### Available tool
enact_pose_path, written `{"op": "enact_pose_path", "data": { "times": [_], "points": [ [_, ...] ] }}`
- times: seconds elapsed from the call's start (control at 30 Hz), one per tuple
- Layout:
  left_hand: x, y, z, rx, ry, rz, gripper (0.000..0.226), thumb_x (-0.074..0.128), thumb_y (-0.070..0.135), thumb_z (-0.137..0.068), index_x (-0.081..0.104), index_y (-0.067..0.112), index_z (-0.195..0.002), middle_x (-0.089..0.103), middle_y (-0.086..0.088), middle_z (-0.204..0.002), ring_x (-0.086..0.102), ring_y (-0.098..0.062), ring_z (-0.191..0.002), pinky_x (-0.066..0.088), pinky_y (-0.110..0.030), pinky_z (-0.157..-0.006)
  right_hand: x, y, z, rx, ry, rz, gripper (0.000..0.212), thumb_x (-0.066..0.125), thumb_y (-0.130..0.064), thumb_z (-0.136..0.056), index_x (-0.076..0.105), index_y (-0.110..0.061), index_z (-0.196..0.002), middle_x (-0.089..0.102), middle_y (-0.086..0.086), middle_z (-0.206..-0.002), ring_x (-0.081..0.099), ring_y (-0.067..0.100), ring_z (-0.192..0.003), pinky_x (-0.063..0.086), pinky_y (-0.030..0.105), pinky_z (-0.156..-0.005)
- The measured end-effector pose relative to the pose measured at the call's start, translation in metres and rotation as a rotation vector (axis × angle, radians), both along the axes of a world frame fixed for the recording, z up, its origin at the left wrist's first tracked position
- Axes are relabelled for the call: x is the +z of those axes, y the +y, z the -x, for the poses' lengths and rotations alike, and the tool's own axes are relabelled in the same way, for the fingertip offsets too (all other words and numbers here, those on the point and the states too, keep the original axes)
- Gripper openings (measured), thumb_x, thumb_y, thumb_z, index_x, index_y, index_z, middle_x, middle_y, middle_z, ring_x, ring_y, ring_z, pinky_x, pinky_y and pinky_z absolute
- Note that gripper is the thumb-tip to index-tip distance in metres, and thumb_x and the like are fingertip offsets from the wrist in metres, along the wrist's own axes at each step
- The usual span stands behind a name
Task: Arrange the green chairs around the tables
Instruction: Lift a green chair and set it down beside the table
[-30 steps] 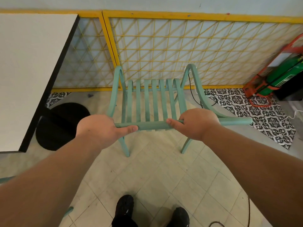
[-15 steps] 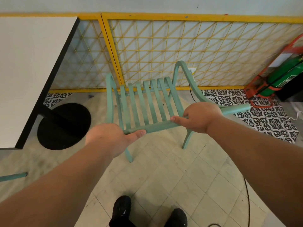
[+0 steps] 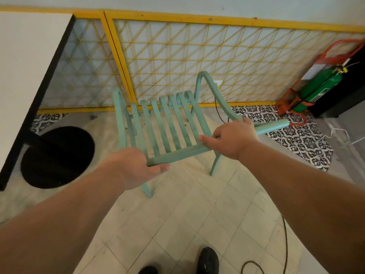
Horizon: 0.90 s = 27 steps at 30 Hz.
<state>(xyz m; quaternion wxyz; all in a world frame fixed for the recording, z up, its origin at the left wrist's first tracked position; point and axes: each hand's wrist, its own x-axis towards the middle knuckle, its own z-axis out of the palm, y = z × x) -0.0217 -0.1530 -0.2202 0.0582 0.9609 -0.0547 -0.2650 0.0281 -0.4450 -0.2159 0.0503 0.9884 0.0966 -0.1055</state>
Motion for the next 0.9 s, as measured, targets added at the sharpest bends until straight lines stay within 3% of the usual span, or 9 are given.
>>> {"op": "enact_pose_path", "data": {
  "times": [0.1,0.23,0.37,0.53,0.7,0.83,0.9],
  "points": [
    [-0.003,0.000,-0.003,-0.048,-0.023,0.027,0.085,0.033,0.097,-0.071,0.067,0.020,-0.069,0.061,0.001,-0.063,0.061,-0.015,-0.060,0.040,-0.033,-0.050,-0.002,0.045,0.024,-0.072,-0.097,-0.225,0.059,0.030,-0.065,-0.094,0.063,-0.027,-0.065,0.058,-0.006,-0.058,0.054,0.016,-0.063,0.041,0.047,-0.091],
    [-0.006,0.005,-0.004,-0.023,-0.019,0.076,0.053,0.048,0.073,-0.081,0.063,0.025,-0.066,0.062,0.003,-0.066,0.059,-0.012,-0.063,0.035,-0.030,-0.050,-0.013,0.111,0.042,0.049,-0.174,-0.188,0.059,0.027,-0.050,-0.097,0.054,-0.020,-0.054,0.053,-0.005,-0.052,0.049,0.018,-0.048,0.035,0.037,-0.062],
    [-0.005,0.002,-0.004,-0.006,-0.036,0.059,0.031,0.054,0.052,-0.082,0.061,0.025,-0.069,0.061,0.004,-0.068,0.059,-0.013,-0.064,0.036,-0.029,-0.051,-0.015,0.107,0.040,0.065,-0.191,-0.145,0.059,0.021,-0.049,-0.092,0.050,-0.019,-0.050,0.048,-0.005,-0.048,0.047,0.019,-0.044,0.024,0.032,-0.052],
    [0.000,-0.010,-0.004,0.012,-0.020,-0.027,0.024,0.052,0.046,-0.084,0.061,0.025,-0.075,0.063,0.003,-0.075,0.061,-0.018,-0.072,0.045,-0.031,-0.061,-0.016,0.097,0.034,0.111,-0.167,-0.197,0.058,0.020,-0.049,-0.090,0.047,-0.017,-0.050,0.043,-0.004,-0.046,0.045,0.019,-0.042,0.029,0.029,-0.049],
    [0.005,-0.030,0.003,0.068,0.024,-0.040,0.024,0.051,0.046,-0.085,0.062,0.025,-0.079,0.065,0.001,-0.076,0.062,-0.017,-0.068,0.041,-0.030,-0.053,-0.018,0.079,0.033,0.139,-0.161,-0.201,0.054,0.017,-0.049,-0.084,0.045,-0.017,-0.050,0.039,-0.003,-0.046,0.039,0.018,-0.041,0.030,0.029,-0.048],
    [0.004,-0.061,0.012,0.104,0.019,-0.005,0.026,0.051,0.043,-0.085,0.060,0.021,-0.075,0.062,-0.002,-0.074,0.059,-0.018,-0.065,0.039,-0.030,-0.051,-0.016,0.054,0.030,0.137,-0.145,-0.171,0.052,0.017,-0.049,-0.082,0.046,-0.019,-0.050,0.041,-0.004,-0.046,0.039,0.018,-0.042,0.042,0.032,-0.053],
    [0.003,-0.075,0.016,0.125,0.023,0.020,0.026,0.051,0.042,-0.086,0.059,0.020,-0.075,0.061,-0.002,-0.076,0.058,-0.019,-0.065,0.039,-0.030,-0.051,-0.015,0.042,0.028,0.139,-0.132,-0.158,0.049,0.019,-0.049,-0.080,0.045,-0.019,-0.050,0.041,-0.004,-0.046,0.038,0.018,-0.042,0.041,0.032,-0.053]
  ]
}}
